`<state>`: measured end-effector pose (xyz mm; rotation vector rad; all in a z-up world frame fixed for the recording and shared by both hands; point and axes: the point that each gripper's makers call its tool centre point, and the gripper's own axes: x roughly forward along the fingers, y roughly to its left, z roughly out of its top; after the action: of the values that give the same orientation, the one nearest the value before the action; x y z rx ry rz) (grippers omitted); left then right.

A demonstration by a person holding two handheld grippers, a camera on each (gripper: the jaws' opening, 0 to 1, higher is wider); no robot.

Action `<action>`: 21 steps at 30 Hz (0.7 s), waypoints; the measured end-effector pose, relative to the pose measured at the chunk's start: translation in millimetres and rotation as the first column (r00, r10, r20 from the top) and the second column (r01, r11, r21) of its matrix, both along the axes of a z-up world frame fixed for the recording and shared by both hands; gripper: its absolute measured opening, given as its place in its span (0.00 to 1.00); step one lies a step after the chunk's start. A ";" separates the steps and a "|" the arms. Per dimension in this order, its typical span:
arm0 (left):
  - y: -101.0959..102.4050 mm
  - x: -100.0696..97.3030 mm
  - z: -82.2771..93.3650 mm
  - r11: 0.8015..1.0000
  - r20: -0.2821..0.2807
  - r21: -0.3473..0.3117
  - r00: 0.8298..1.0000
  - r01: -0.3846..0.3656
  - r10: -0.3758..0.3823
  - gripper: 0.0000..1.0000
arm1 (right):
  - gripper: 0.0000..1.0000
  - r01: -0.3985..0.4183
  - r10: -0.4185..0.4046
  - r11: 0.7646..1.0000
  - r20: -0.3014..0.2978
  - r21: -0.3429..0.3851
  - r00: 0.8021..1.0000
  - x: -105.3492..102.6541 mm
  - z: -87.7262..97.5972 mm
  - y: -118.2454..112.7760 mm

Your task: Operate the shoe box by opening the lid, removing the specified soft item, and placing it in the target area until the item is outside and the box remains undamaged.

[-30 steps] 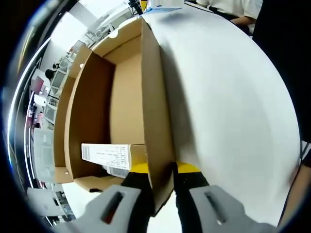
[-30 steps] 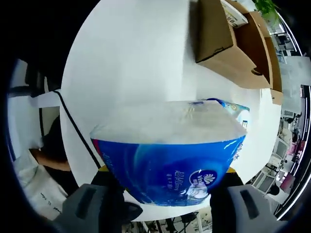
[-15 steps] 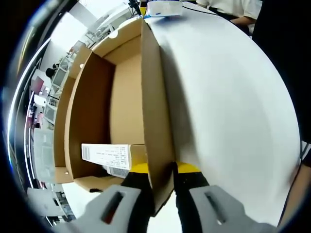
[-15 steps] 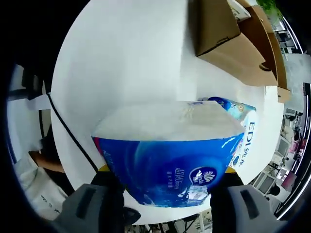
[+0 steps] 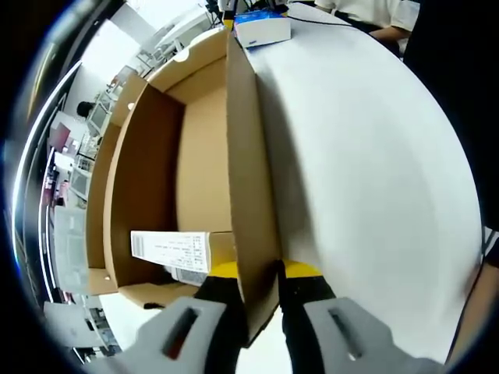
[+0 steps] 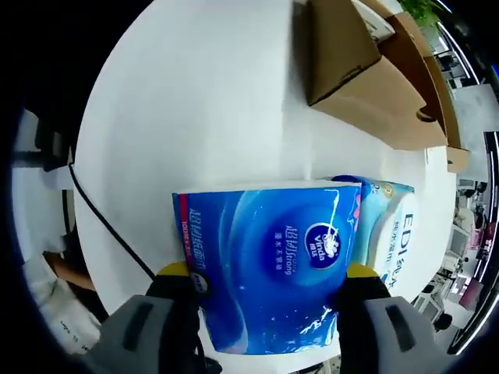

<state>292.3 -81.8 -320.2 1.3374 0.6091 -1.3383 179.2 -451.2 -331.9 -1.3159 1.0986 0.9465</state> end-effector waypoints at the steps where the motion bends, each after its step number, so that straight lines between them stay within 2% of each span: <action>1: 0.2 0.1 -0.1 1.000 0.000 0.000 1.000 0.001 -0.001 0.14 | 0.72 -0.001 0.001 1.000 0.001 0.004 1.000 -0.2 -0.2 0.3; 6: 0.2 0.1 -0.1 1.000 0.002 0.002 1.000 -0.001 0.001 0.14 | 0.74 -0.029 0.029 1.000 0.004 0.003 1.000 -2.8 -0.2 0.9; 10: -0.4 -0.7 0.1 1.000 0.002 0.002 1.000 -0.001 0.001 0.14 | 0.71 -0.048 0.048 0.999 -0.006 0.007 0.999 -4.3 0.8 3.2; 13: -0.8 -1.1 0.2 1.000 0.002 0.001 1.000 -0.001 0.001 0.14 | 0.69 -0.031 0.031 0.999 0.008 0.022 0.999 -1.3 5.1 3.1; 21: -1.4 -1.9 0.3 1.000 0.002 0.000 1.000 0.002 -0.002 0.14 | 0.70 -0.031 0.032 0.999 -0.025 0.042 0.999 -0.1 3.3 1.7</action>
<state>290.4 -83.2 -319.8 1.3396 0.6070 -1.3383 179.1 -449.4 -328.6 -1.2934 1.0749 1.0077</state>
